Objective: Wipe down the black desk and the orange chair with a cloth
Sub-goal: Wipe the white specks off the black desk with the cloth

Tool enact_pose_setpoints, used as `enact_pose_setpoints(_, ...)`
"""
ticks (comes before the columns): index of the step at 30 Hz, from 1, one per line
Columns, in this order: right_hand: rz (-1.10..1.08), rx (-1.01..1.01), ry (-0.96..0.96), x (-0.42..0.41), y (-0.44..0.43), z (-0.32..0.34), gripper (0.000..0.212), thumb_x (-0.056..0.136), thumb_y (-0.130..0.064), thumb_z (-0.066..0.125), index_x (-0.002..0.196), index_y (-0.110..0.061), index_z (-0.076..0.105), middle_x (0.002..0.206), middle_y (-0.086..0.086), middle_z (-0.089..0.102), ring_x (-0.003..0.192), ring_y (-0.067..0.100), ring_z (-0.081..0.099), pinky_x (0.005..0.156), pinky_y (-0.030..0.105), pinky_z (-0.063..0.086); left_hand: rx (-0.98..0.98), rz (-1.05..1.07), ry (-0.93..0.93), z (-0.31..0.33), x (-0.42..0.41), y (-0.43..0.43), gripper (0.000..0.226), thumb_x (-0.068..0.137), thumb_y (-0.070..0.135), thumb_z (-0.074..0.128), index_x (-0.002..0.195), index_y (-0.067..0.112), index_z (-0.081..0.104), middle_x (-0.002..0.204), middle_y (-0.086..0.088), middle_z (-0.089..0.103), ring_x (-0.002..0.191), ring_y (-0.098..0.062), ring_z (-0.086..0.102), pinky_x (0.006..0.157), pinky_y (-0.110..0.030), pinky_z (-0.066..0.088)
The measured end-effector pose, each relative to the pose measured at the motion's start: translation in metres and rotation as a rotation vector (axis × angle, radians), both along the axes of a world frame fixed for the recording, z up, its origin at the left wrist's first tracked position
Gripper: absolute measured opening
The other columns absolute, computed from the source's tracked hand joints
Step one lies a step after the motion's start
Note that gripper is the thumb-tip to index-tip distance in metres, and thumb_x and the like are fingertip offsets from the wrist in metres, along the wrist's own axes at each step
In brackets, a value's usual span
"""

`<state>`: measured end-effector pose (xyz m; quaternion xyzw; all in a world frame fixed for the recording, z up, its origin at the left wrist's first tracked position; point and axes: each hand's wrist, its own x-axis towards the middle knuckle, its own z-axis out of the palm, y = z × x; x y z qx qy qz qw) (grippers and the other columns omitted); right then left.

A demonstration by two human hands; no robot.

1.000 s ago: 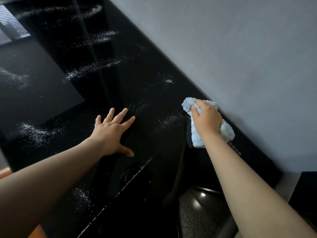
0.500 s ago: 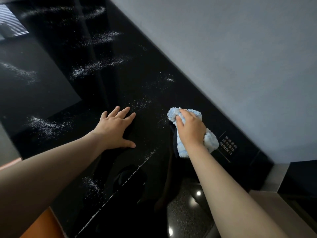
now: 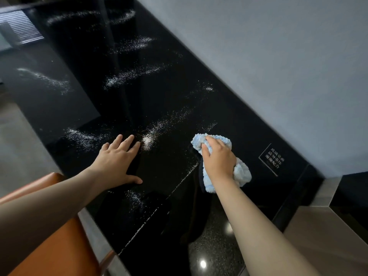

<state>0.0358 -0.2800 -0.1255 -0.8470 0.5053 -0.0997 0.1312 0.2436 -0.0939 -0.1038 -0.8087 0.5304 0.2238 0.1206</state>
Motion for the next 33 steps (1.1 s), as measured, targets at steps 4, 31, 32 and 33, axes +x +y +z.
enact_pose_setpoints(4,-0.005,0.015,0.007,0.000,0.018,0.002,0.031,0.095,-0.029,0.048,0.123,-0.024,0.060,0.113,-0.005,0.065,0.106,0.017,0.057,0.073,0.030,0.046,0.017,0.016,0.005,-0.006,-0.001,0.010,0.122,0.065,0.082,0.056,0.154,0.024,-0.002,0.161,0.001,-0.015,0.149,-0.030,-0.006,0.119,-0.047,0.017)
enact_pose_setpoints(31,0.028,0.052,0.098,0.006,0.148,0.009,0.034,0.096,-0.035,0.046,0.129,-0.030,0.055,0.119,-0.010,0.062,0.106,0.012,0.056,0.074,0.023,0.040,-0.115,0.001,0.093,-0.007,0.008,0.088,0.090,0.088,0.064,0.047,0.155,0.022,0.004,0.162,0.000,-0.007,0.149,-0.027,-0.007,0.120,-0.044,0.012)
enact_pose_setpoints(32,0.026,0.052,0.092,0.006,0.155,0.009,0.034,0.096,-0.035,0.047,0.128,-0.030,0.056,0.118,-0.009,0.062,0.104,0.012,0.056,0.073,0.022,0.038,-0.103,-0.002,0.083,-0.008,0.010,0.095,0.090,0.088,0.064,0.047,0.154,0.022,0.003,0.162,0.000,-0.007,0.149,-0.027,-0.007,0.119,-0.044,0.012)
enact_pose_setpoints(33,0.025,0.048,0.085,0.007,0.161,0.009,0.033,0.096,-0.034,0.048,0.127,-0.029,0.057,0.116,-0.009,0.063,0.103,0.012,0.057,0.071,0.021,0.036,-0.093,-0.004,0.073,-0.008,0.012,0.101,0.091,0.088,0.065,0.047,0.154,0.023,0.002,0.162,0.000,-0.007,0.149,-0.027,-0.006,0.119,-0.043,0.013)
